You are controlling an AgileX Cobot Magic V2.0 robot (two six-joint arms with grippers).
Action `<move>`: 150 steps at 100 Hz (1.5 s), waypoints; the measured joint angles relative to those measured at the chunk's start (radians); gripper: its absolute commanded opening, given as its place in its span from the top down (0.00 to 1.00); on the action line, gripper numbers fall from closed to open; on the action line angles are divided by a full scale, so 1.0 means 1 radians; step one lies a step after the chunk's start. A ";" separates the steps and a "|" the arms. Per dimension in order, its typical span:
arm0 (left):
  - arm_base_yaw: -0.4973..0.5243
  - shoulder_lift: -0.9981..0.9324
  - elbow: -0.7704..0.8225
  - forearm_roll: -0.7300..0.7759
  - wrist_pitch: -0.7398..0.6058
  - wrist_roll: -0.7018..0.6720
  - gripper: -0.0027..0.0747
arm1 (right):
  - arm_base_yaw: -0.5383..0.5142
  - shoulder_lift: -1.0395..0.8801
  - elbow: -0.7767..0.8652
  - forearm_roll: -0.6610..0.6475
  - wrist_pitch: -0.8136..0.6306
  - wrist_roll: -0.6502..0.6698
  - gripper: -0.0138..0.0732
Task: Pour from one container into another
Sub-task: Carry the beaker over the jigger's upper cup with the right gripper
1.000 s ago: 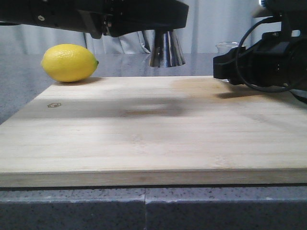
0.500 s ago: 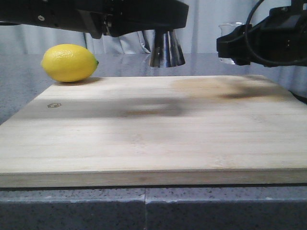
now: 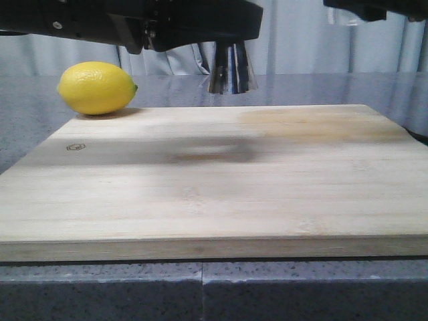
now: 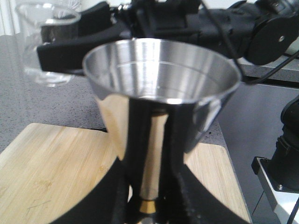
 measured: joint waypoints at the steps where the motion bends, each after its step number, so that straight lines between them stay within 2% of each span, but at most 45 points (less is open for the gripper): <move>1: 0.000 0.000 0.000 0.000 0.000 0.000 0.99 | 0.000 -0.004 0.000 -0.001 0.000 0.000 0.62; 51: 0.000 0.000 0.000 0.001 0.000 0.000 0.99 | 0.113 -0.227 -0.008 -0.013 0.238 0.000 0.62; 89: 0.000 0.000 0.000 0.016 0.000 0.000 0.99 | 0.202 -0.246 -0.199 -0.110 0.516 0.000 0.62; 110: 0.000 0.000 0.000 0.023 0.000 0.000 0.99 | 0.252 -0.246 -0.270 -0.169 0.581 0.000 0.62; 150: 0.000 0.000 0.000 0.046 0.000 -0.002 0.99 | 0.320 -0.246 -0.302 -0.229 0.682 0.000 0.62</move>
